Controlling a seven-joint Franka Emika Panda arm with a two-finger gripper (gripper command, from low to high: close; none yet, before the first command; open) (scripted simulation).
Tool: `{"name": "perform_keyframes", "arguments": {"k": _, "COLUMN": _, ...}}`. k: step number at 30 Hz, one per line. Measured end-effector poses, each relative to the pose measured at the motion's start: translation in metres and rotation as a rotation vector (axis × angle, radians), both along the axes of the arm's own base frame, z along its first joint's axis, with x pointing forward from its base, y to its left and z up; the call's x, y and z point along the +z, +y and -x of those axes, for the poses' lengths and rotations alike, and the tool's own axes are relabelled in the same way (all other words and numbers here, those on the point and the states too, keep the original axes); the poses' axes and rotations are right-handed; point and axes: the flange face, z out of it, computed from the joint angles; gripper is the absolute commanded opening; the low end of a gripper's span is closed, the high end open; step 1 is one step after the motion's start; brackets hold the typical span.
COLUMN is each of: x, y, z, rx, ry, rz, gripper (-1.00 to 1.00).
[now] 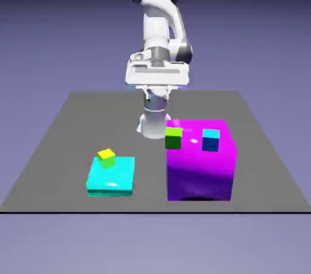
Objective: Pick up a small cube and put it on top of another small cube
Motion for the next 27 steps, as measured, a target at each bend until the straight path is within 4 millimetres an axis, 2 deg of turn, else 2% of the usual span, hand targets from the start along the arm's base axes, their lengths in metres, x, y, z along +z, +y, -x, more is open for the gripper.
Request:
{"name": "perform_keyframes", "arguments": {"k": 1, "x": 0.002, "y": 0.016, "z": -0.001, "rx": 0.038, "ry": -0.007, "rz": 0.007, "gripper": 0.0}}
{"name": "perform_keyframes", "arguments": {"k": 6, "x": -0.024, "y": 0.085, "z": 0.006, "rx": 0.296, "ry": 0.041, "rz": 0.225, "gripper": 0.0}}
{"name": "perform_keyframes", "arguments": {"k": 12, "x": -0.061, "y": 0.161, "z": 0.031, "rx": 0.613, "ry": 0.074, "rz": 0.483, "gripper": 0.0}}
{"name": "perform_keyframes", "arguments": {"k": 20, "x": -0.115, "y": 0.241, "z": 0.091, "rx": 1.043, "ry": 0.068, "rz": 0.82, "gripper": 0.0}}
{"name": "perform_keyframes", "arguments": {"k": 24, "x": -0.142, "y": 0.27, "z": 0.129, "rx": 1.259, "ry": 0.04, "rz": 0.984, "gripper": 0.0}}
{"name": "perform_keyframes", "arguments": {"k": 27, "x": -0.162, "y": 0.283, "z": 0.156, "rx": 1.411, "ry": 0.011, "rz": 1.104, "gripper": 0.0}}
